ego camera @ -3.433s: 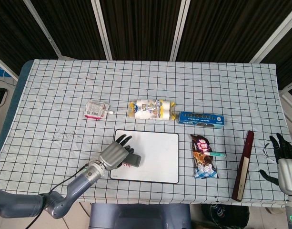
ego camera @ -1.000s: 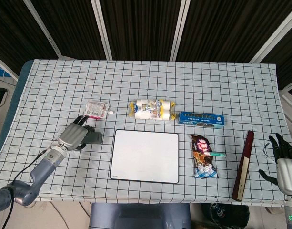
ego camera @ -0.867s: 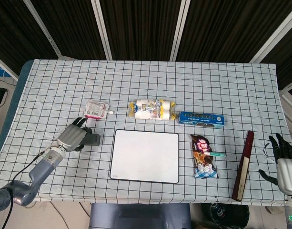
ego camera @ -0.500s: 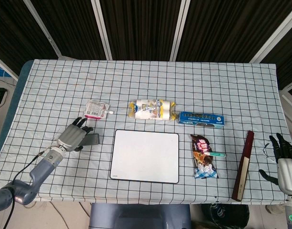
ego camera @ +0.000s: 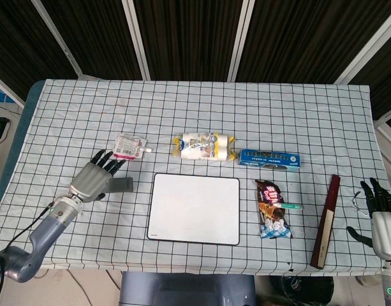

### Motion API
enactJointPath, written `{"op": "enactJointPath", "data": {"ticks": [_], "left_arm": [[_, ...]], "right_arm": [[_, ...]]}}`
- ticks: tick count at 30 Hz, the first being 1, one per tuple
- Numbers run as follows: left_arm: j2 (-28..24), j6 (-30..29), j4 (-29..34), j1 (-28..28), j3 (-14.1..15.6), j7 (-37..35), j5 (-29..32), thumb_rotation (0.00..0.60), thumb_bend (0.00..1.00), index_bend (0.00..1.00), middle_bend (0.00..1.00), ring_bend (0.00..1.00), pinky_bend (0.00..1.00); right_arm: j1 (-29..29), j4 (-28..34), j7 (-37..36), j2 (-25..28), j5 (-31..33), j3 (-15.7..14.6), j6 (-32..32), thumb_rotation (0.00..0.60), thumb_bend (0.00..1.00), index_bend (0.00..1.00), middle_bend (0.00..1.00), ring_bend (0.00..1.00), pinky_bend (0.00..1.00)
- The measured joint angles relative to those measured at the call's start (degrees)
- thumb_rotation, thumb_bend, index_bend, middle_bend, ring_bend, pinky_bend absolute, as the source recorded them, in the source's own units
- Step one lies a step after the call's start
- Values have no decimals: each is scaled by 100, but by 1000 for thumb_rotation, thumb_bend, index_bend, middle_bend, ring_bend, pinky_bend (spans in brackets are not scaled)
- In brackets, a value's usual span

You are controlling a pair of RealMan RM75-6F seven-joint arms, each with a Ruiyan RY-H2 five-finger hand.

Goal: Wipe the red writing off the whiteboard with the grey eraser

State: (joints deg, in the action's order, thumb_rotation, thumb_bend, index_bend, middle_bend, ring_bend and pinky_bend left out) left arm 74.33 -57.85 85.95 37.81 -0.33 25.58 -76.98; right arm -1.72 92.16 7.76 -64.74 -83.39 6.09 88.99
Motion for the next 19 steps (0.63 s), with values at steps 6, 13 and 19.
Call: {"op": "enactJointPath", "data": {"ticks": [6,13,19], "left_arm": [[-698,-532,1123,-327,14,295,61,600,103,0,59,0,58],[-1485,-1613,2107,-1156,294,295,-222,600,100,0,16,0,64],[-1739,-2434,2117,-1862,612,-232,-979,600,100,0,3,0,64]], "right_arm": [[-1,-3,9,-5,-8,4,11,600,70,4,15,135,187],[1,0,-3,-2,-14,3,17,600,70,4,15,135,187],[6,0,-9,-1,-29,6,40,600,71,4,15,135,187]]}}
